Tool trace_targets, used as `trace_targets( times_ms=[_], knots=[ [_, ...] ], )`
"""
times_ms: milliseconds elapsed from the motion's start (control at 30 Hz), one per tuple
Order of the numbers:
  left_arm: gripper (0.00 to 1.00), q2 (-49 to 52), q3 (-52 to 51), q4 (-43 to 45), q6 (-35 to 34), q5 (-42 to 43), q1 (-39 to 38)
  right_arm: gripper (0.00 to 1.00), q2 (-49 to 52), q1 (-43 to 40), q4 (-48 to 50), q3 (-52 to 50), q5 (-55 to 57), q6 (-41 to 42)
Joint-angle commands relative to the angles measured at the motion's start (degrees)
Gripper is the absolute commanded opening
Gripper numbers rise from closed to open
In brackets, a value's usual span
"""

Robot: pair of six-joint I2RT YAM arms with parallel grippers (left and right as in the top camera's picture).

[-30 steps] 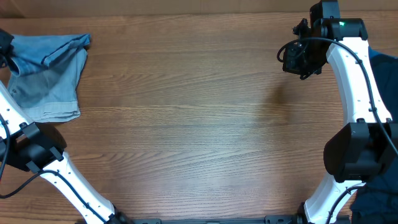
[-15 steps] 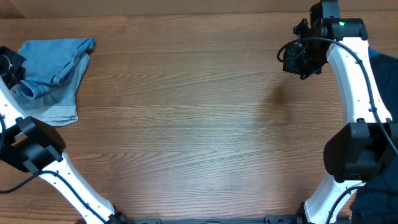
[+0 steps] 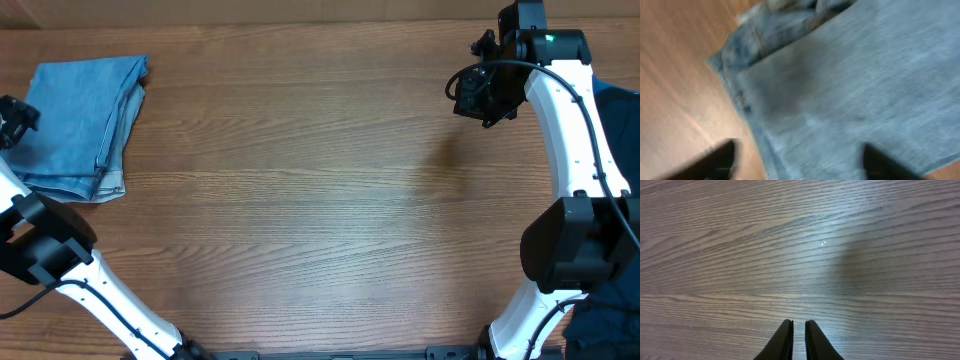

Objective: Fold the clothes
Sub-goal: 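Open the left gripper and lift it off the stacked jeans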

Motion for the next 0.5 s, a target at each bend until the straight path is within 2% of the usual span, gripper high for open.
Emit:
trace_targets(
  times_ms=[0,100,267,400,467],
  knots=[
    [0.04,-2.6,-0.4,2.4,7.6,1.0,-1.0,0.14,0.2,0.0,1.7,-2.4,-0.3,0.2],
    [0.04,-2.6,-2.9,2.7,8.6,0.8,-1.6,0.14,0.4,0.0,3.8,-3.7,-0.2,-0.4],
    [0.04,-2.6,-12.7,4.4,5.5,-7.5,-1.8,0.19,0.4,0.0,4.9,-3.7,-0.2,-0.4],
    [0.04,-2.6,-25.7,12.1,4.1,-9.6,-1.6,0.20,0.4,0.0,4.8,-3.7,-0.2,-0.4],
    [0.04,-2.6,-27.6,14.0,4.3,-8.4,-1.9,0.20,0.4,0.0,4.9,-3.7,-0.2,-0.4]
  ],
)
